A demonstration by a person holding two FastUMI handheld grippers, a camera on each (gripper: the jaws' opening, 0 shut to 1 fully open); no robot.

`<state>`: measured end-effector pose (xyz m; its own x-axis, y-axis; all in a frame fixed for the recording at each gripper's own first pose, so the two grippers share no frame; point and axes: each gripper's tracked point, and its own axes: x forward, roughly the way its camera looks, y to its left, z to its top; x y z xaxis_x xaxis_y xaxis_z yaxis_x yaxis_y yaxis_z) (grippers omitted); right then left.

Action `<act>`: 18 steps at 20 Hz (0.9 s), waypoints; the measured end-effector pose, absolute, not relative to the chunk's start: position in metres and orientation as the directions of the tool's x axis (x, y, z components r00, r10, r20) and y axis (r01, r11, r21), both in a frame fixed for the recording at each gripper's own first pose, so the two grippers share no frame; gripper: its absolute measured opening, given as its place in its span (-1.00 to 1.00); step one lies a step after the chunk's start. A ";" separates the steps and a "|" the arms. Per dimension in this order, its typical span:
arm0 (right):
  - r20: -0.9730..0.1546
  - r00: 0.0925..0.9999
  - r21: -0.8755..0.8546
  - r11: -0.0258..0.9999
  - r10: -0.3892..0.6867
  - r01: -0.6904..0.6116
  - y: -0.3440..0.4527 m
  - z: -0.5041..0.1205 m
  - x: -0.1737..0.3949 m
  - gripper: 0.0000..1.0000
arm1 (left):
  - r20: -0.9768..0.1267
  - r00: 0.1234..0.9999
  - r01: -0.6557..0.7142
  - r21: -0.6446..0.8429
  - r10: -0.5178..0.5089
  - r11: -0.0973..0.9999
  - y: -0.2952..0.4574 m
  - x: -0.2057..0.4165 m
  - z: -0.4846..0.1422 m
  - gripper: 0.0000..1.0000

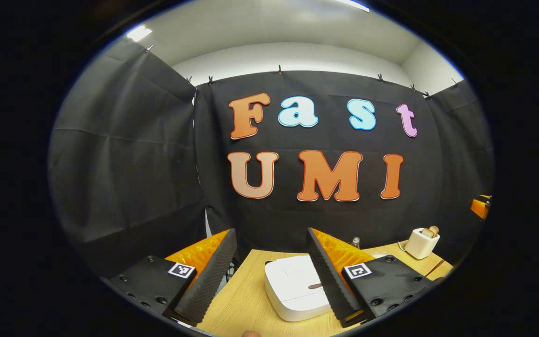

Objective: Close the left gripper, press the button to open the rice cooker; take a wooden spoon from the chopstick holder with the right hand, scoop a spoonful of rice and pour it into the rice cooker, then put the wooden spoon back into the chopstick holder.

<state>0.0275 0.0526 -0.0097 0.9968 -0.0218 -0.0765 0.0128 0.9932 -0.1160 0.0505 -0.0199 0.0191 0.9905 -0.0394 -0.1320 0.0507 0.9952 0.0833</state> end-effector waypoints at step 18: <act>-0.081 0.996 -0.116 0.993 -0.046 0.037 0.041 -0.008 0.022 1.00 | -0.124 0.988 0.096 0.062 -0.088 0.993 -0.037 0.048 0.017 0.99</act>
